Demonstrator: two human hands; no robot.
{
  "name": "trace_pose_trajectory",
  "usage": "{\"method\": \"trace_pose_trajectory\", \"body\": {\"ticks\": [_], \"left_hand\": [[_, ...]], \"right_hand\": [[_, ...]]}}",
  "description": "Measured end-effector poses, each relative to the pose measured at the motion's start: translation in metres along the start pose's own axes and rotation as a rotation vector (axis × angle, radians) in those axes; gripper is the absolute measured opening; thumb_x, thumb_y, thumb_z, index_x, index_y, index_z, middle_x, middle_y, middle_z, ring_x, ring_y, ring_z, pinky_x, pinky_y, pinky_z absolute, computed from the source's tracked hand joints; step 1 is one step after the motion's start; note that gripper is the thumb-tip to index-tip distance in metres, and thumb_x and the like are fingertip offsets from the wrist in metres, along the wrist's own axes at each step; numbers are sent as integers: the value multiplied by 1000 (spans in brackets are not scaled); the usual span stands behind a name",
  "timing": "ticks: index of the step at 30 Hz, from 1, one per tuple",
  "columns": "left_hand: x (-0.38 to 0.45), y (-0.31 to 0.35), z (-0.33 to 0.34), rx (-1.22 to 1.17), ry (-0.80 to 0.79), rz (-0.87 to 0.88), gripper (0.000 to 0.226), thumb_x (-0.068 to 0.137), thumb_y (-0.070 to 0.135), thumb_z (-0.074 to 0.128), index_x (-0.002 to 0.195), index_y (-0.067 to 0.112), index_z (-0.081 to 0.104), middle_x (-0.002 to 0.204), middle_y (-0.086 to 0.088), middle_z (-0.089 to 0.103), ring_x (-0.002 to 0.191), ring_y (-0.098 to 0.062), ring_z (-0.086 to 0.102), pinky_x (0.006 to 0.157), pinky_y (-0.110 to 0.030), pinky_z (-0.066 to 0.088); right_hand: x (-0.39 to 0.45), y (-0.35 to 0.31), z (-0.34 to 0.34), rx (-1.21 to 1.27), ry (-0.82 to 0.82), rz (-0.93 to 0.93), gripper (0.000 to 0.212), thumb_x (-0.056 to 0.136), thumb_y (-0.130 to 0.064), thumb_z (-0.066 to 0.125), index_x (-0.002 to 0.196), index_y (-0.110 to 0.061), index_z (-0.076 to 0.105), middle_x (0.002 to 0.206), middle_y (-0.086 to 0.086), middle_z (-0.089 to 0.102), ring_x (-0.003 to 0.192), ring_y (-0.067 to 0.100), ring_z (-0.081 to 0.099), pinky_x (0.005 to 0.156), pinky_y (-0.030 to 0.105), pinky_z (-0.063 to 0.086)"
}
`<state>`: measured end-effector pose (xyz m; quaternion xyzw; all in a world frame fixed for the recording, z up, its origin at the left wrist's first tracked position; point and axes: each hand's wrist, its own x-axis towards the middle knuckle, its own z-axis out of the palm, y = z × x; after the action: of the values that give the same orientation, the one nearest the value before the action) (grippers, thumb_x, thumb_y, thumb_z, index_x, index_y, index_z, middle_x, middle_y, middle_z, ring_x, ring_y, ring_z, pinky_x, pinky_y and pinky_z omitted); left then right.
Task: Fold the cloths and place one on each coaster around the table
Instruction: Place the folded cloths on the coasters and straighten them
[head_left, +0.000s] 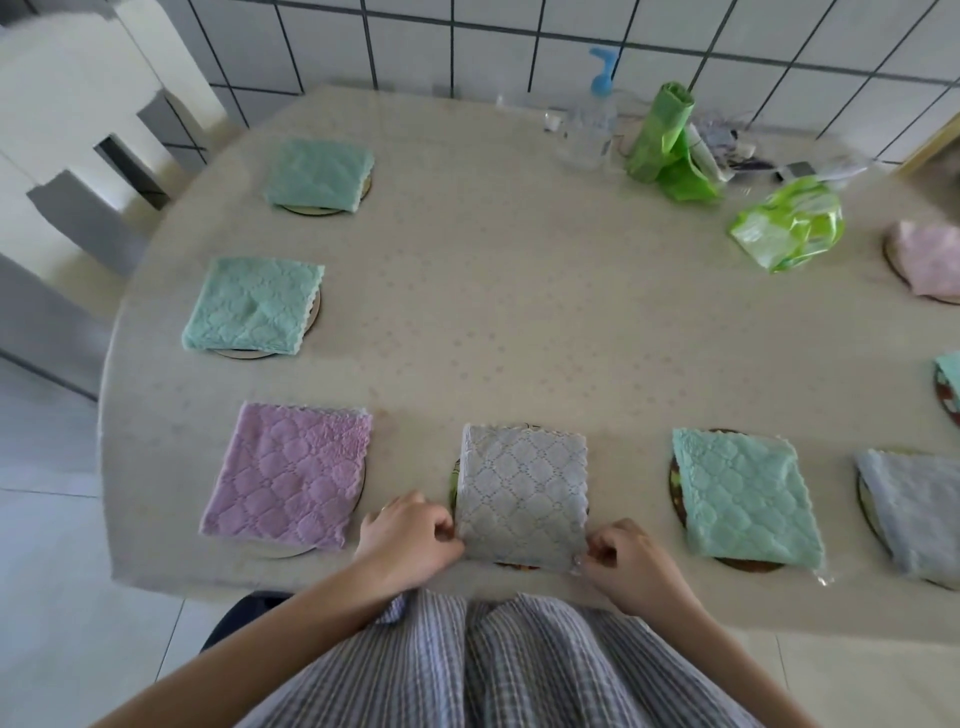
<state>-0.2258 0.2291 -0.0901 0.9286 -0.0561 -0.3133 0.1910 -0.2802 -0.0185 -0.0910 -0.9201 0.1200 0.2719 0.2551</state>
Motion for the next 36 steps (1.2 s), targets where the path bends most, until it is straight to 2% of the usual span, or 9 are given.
{"method": "trace_pose_trajectory", "body": {"ticks": [6, 10, 13, 17, 21, 24, 29, 31, 36], "left_hand": [[0, -5, 1, 7, -10, 52, 20, 82, 47, 55, 89, 30, 63, 98, 8, 50, 98, -14, 51, 91, -34, 37], [0, -14, -15, -262, -138, 92, 7, 83, 39, 61, 78, 35, 60, 85, 16, 62, 86, -6, 61, 84, -32, 49], [-6, -27, -34, -431, 34, 48, 11, 86, 28, 61, 78, 35, 60, 80, 14, 64, 76, -2, 59, 74, -25, 49], [-24, -68, -61, -630, 364, -65, 18, 86, 18, 62, 73, 31, 60, 68, 12, 62, 60, 1, 55, 58, -12, 41], [-40, -150, -81, -777, 447, -185, 8, 86, 21, 63, 79, 24, 63, 73, 3, 63, 65, -9, 54, 61, -21, 40], [-37, -204, -94, -713, 400, -253, 10, 86, 22, 62, 76, 25, 61, 78, -1, 65, 74, -18, 58, 64, -27, 42], [-19, -234, -105, -530, 136, -136, 10, 87, 23, 61, 76, 24, 62, 84, 4, 65, 80, -15, 60, 66, -22, 43], [-11, -232, -107, -505, 104, -71, 12, 87, 22, 62, 75, 20, 62, 79, 4, 63, 74, -12, 56, 64, -21, 41], [4, -226, -104, -438, 89, -32, 33, 84, 21, 64, 57, 18, 46, 57, 3, 46, 57, -14, 42, 57, -28, 31]], "right_hand": [[-1, 1, -7, 23, -26, -13, 25, 82, -34, 61, 62, -27, 48, 80, -4, 53, 65, 6, 48, 56, 19, 34], [2, -7, -33, 73, 23, 12, 30, 90, -44, 51, 73, -20, 58, 59, -4, 58, 47, 5, 44, 47, 18, 33], [14, -34, -52, 78, 98, -74, 36, 91, -46, 48, 73, -16, 57, 55, -2, 53, 43, 7, 42, 44, 21, 32], [31, -101, -47, 66, 49, -264, 26, 89, -40, 53, 71, -22, 59, 58, -4, 57, 48, 7, 46, 47, 22, 33], [37, -168, 2, 54, -6, -351, 24, 85, -41, 58, 69, -24, 56, 57, -6, 53, 53, 7, 47, 55, 26, 38], [34, -197, 46, 102, 14, -254, 17, 86, -40, 58, 73, -29, 55, 64, -8, 58, 59, 5, 52, 59, 25, 42], [15, -212, 98, 179, 5, -23, 17, 86, -42, 59, 94, -27, 60, 88, -9, 66, 78, 7, 60, 68, 21, 45], [13, -215, 111, 203, 51, 49, 27, 85, -43, 59, 100, -21, 63, 97, -5, 68, 89, 13, 62, 77, 28, 47], [10, -224, 118, 256, 107, 144, 22, 85, -37, 61, 99, -21, 67, 97, -3, 68, 90, 16, 61, 70, 23, 41]]}}
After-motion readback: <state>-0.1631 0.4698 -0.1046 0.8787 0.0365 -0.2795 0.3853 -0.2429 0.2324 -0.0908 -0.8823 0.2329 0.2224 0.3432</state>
